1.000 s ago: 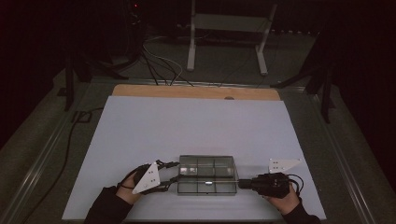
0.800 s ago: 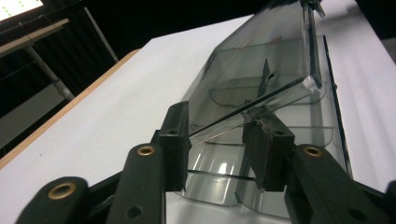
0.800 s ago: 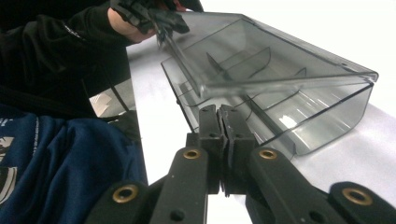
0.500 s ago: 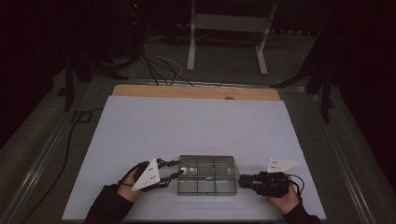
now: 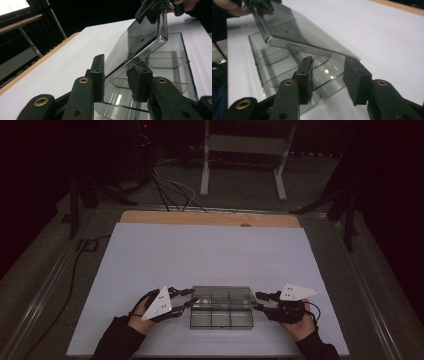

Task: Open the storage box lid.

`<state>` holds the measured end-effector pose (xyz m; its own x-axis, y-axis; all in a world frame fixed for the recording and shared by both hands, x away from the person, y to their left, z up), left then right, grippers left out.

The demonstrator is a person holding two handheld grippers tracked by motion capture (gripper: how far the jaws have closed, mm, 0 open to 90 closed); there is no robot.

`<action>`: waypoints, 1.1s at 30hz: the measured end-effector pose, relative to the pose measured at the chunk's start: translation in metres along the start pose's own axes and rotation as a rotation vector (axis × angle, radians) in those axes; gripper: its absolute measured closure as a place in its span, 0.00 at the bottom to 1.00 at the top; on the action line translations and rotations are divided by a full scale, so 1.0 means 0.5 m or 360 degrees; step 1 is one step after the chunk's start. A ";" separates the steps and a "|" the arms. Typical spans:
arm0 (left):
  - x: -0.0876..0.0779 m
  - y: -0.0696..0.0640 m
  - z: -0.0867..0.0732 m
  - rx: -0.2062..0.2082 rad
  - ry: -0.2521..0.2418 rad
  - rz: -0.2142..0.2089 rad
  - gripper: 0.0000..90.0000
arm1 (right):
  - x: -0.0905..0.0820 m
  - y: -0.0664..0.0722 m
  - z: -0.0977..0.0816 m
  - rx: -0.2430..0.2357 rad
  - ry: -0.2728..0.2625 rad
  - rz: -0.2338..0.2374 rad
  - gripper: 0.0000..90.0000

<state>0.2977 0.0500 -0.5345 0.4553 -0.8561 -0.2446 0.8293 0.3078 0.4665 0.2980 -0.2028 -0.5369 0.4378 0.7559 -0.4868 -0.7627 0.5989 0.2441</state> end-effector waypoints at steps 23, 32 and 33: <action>0.016 0.027 0.011 -0.0090 -0.0037 0.0072 0.83 | 0.023 -0.016 0.037 0.0025 -0.0094 -0.0068 0.80; 0.021 0.048 0.011 -0.0150 -0.0039 0.0127 0.85 | 0.029 -0.024 0.052 0.0096 -0.0129 -0.0123 0.82; 0.021 0.050 0.011 -0.0160 -0.0039 0.0134 0.86 | 0.030 -0.025 0.053 0.0105 -0.0132 -0.0128 0.82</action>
Point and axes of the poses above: each handheld gripper's, and its own axes: x roughly forward along the jaws, z roughly out of its top, y roughly to its left, the point moved 9 cm from there along x, roughly forward along the jaws, and after that the axes turned 12 degrees about x, right-handed, at the moved point
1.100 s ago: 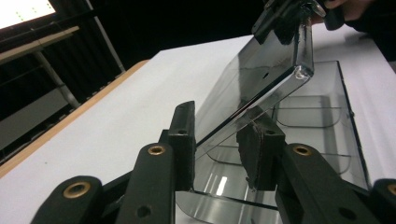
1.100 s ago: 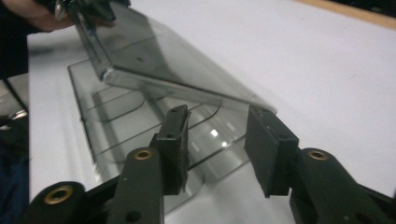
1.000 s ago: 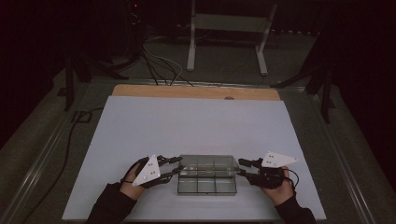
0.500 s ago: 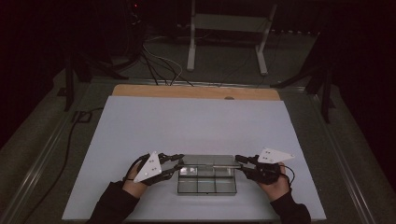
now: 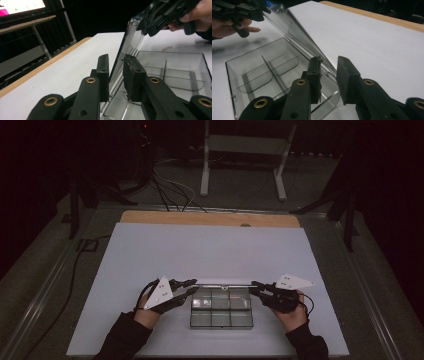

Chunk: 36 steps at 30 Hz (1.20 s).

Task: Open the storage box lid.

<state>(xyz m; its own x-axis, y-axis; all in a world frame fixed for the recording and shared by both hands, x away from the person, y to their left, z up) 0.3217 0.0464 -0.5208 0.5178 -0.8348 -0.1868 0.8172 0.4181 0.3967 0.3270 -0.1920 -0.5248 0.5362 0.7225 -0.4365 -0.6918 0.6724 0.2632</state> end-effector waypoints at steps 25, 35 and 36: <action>0.022 0.050 -0.001 -0.0187 0.0006 0.0136 0.88 | 0.027 -0.017 0.028 0.0126 -0.0029 -0.0164 0.85; 0.038 0.074 -0.008 -0.0300 0.0033 0.0171 0.86 | 0.046 -0.027 0.039 0.0189 -0.0032 -0.0223 0.85; 0.039 0.076 -0.010 -0.0314 0.0036 0.0170 0.85 | 0.048 -0.028 0.040 0.0195 -0.0032 -0.0226 0.85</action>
Point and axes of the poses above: each handheld gripper's, and its own axes: x roughly forward along the jaws, z roughly out of its top, y roughly to its left, the point moved 9 cm from there along x, roughly forward along the jaws, and after that the axes turned 12 degrees about x, right-handed, at the moved point
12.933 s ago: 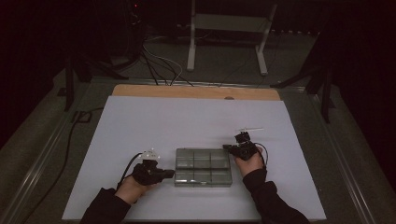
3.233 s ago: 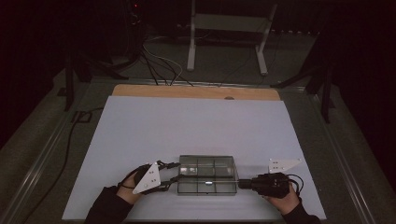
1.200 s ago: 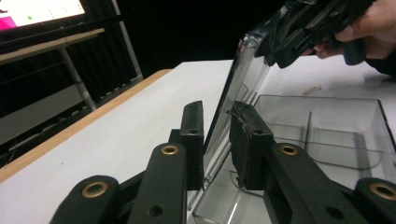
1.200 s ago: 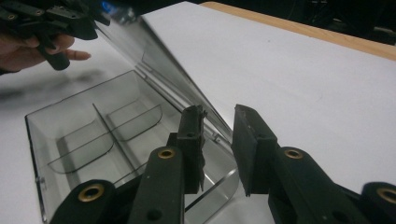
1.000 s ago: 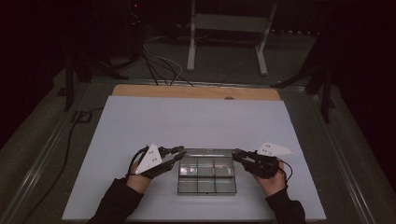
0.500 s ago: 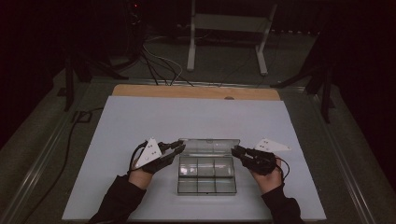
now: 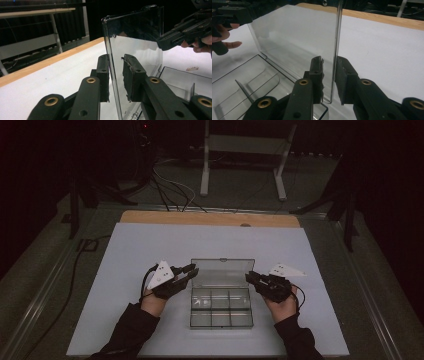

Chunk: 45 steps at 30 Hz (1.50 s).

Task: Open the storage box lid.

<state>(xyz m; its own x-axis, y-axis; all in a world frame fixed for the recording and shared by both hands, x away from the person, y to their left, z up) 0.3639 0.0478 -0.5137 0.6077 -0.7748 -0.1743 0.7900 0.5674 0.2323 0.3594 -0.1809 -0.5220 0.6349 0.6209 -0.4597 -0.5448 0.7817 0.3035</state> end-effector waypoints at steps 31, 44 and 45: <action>0.040 0.032 -0.020 -0.0280 0.0101 0.0025 0.78 | 0.040 -0.014 0.006 0.0192 -0.0008 -0.0136 0.81; 0.059 0.041 -0.034 -0.0353 0.0187 0.0049 0.71 | 0.058 -0.018 0.004 0.0254 0.0011 -0.0176 0.75; 0.060 0.041 -0.035 -0.0366 0.0191 0.0047 0.71 | 0.059 -0.018 0.004 0.0259 0.0015 -0.0176 0.74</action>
Point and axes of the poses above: each handheld gripper's, and its own axes: x roughly forward along the jaws, z roughly out of its top, y roughly to its left, the point moved 9 cm from there along x, roughly forward along the jaws, and after that the axes turned 12 degrees about x, right-handed, at the moved point
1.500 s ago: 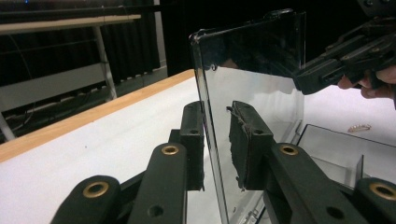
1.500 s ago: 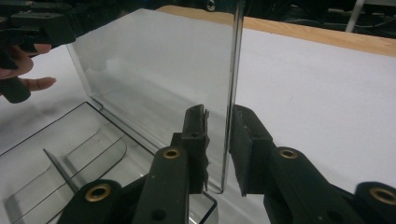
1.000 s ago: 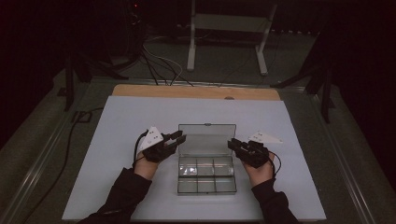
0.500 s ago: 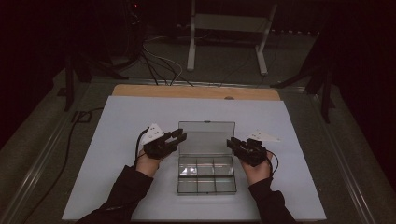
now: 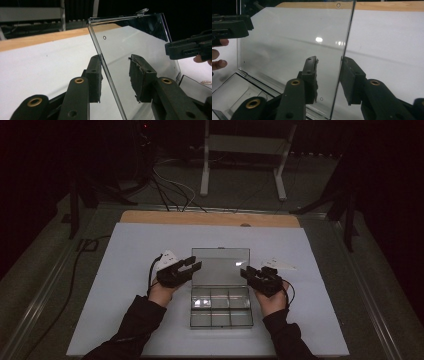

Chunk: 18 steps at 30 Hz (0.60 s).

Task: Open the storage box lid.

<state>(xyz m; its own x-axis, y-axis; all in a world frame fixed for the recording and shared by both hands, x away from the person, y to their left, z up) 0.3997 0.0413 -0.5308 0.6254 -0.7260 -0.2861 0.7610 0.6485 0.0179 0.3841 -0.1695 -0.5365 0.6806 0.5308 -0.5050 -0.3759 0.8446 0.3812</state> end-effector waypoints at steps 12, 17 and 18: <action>0.009 0.006 -0.008 -0.0075 0.0029 -0.0011 0.69 | 0.012 -0.002 -0.002 0.0071 0.0029 0.0007 0.70; 0.014 0.008 -0.014 -0.0097 0.0050 -0.0008 0.68 | 0.019 0.000 -0.007 0.0057 0.0048 -0.0020 0.64; 0.015 0.008 -0.015 -0.0102 0.0054 -0.0007 0.68 | 0.020 0.001 -0.007 0.0060 0.0050 -0.0027 0.63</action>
<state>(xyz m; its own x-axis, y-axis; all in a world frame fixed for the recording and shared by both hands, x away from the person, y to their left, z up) 0.4063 0.0403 -0.5399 0.6148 -0.7216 -0.3183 0.7505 0.6593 -0.0448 0.3886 -0.1633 -0.5443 0.6662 0.5187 -0.5358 -0.3401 0.8507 0.4008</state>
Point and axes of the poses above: each handheld gripper's, and its own axes: x roughly forward along the jaws, z roughly out of its top, y roughly to its left, the point moved 9 cm from there along x, roughly forward along the jaws, and after that the axes turned 12 degrees about x, right-handed, at the moved point
